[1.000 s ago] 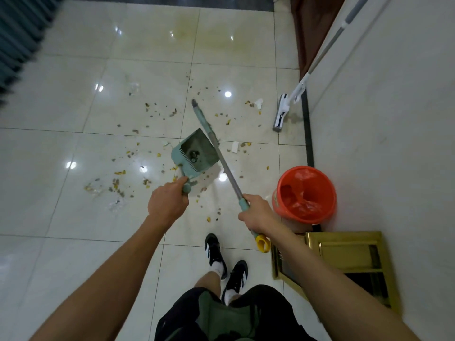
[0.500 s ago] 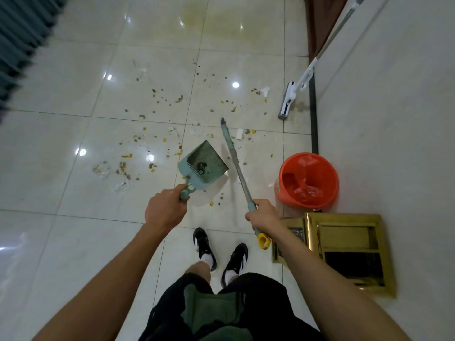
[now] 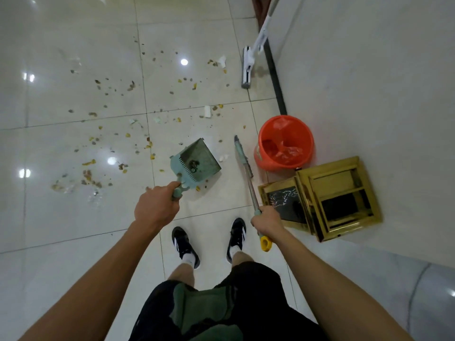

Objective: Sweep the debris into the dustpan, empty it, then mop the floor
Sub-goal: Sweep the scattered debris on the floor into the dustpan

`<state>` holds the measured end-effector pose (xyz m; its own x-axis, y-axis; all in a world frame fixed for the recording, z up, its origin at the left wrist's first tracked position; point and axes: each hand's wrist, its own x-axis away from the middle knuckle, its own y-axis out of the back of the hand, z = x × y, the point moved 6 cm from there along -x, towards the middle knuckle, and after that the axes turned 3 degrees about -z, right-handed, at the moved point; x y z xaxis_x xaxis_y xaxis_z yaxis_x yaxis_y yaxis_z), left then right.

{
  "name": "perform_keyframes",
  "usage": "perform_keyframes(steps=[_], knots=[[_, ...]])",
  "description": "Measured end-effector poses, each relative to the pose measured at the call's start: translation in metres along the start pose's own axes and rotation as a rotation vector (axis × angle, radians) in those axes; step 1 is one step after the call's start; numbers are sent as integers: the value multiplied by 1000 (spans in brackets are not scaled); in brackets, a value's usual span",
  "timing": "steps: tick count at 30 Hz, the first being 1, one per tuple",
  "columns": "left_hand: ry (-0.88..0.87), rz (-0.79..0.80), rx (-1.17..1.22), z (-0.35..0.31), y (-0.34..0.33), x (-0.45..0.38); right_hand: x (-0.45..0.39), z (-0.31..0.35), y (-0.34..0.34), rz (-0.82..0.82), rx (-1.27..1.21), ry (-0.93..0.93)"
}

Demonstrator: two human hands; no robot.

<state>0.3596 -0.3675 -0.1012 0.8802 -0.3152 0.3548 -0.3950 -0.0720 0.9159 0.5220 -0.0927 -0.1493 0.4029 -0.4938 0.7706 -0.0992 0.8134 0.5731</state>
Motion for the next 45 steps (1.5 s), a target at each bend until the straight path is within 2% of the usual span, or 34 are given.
perform_keyframes(steps=[8, 14, 20, 25, 33, 38, 42, 45], knots=[[-161, 80, -29, 24, -4, -6, -6, -7, -47, -77, -48, -153], [-242, 84, -40, 44, -1, -11, -21, 16, -90, 19, -139, -153], [-215, 71, -48, 75, 3, -9, -13, 50, -138, 159, -255, -124], [-164, 70, -66, 94, 8, 1, 21, 76, -131, 203, -346, -95], [-107, 71, -115, 89, 15, 29, 56, 59, -108, 203, -510, -87], [-110, 53, -133, 69, 18, 43, 59, 35, -102, 128, -435, -35], [-99, 30, -135, 61, 19, 50, 53, 8, -106, 170, -443, -144], [-98, 28, -124, 63, 19, 53, 49, -3, -109, 133, -362, -151]])
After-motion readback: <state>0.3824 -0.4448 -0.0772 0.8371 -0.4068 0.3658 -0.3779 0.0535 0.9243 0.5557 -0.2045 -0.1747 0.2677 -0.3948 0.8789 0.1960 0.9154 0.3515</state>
